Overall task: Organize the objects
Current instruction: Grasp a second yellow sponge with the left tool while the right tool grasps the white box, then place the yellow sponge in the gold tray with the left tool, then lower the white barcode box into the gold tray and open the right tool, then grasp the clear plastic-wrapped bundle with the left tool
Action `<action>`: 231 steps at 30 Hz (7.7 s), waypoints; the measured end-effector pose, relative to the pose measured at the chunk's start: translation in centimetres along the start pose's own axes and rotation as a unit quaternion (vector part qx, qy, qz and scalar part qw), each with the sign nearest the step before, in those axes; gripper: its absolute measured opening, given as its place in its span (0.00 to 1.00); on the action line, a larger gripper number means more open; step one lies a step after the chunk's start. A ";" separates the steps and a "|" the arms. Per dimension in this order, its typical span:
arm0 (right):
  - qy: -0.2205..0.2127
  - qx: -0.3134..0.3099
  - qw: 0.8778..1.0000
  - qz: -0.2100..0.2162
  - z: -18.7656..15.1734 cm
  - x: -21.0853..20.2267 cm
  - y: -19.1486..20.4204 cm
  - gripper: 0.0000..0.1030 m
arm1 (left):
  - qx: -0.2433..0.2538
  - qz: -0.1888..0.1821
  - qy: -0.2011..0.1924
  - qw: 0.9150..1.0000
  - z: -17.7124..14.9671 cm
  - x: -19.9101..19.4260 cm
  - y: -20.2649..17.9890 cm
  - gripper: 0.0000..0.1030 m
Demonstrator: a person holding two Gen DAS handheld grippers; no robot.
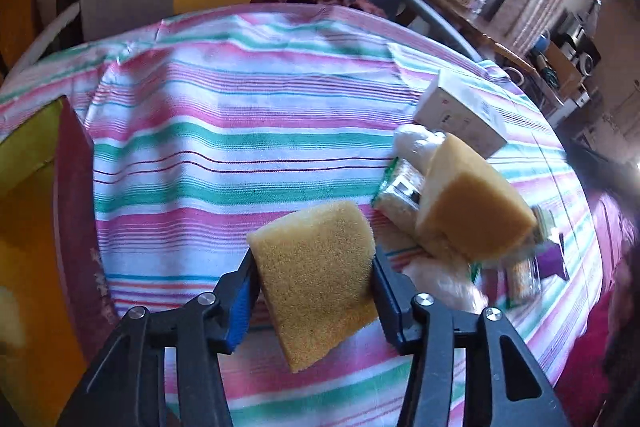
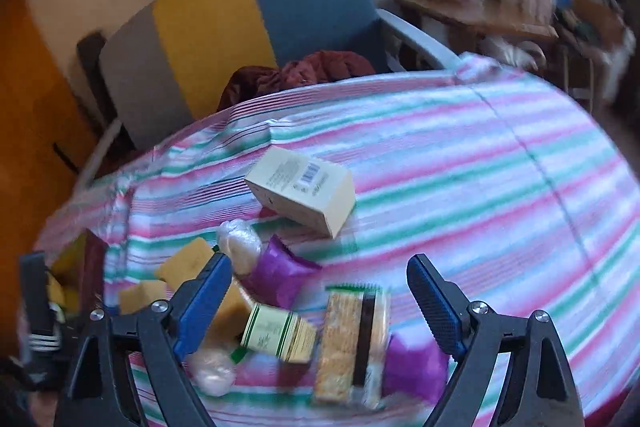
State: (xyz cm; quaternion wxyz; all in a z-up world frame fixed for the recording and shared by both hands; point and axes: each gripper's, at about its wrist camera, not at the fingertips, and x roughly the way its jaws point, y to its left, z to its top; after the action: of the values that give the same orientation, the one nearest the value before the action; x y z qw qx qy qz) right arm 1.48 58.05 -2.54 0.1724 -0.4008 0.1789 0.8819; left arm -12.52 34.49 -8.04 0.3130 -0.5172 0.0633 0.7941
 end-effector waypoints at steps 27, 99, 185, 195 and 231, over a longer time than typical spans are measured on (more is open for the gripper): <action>0.117 -0.160 0.977 -0.073 4.5 11.8 3.2 0.48 | 0.026 -0.082 -0.057 0.995 -5.0 -8.8 0.3 0.51; 0.053 -0.161 0.981 0.091 -9.3 0.2 18.6 0.48 | -0.193 0.159 -0.143 0.958 -18.4 -22.4 24.3 0.70; -0.086 0.074 0.986 -0.119 -5.3 -5.7 -0.6 0.97 | 0.065 0.049 -0.104 0.991 -12.6 -16.0 3.0 0.64; -0.015 0.281 0.958 -0.061 -6.8 -3.8 -8.8 0.97 | 0.110 -0.023 -0.045 0.993 -10.7 -10.7 -2.9 0.64; -0.012 0.258 0.966 -0.011 -6.3 -2.8 -7.7 0.99 | -0.001 -0.065 0.005 0.998 -2.3 3.7 -6.9 0.48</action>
State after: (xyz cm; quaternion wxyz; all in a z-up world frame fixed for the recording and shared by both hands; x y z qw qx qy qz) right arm 10.74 61.43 -5.59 0.2820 -0.3345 0.3935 0.8085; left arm -7.86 40.59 -10.70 0.3632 -0.5247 0.0306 0.7693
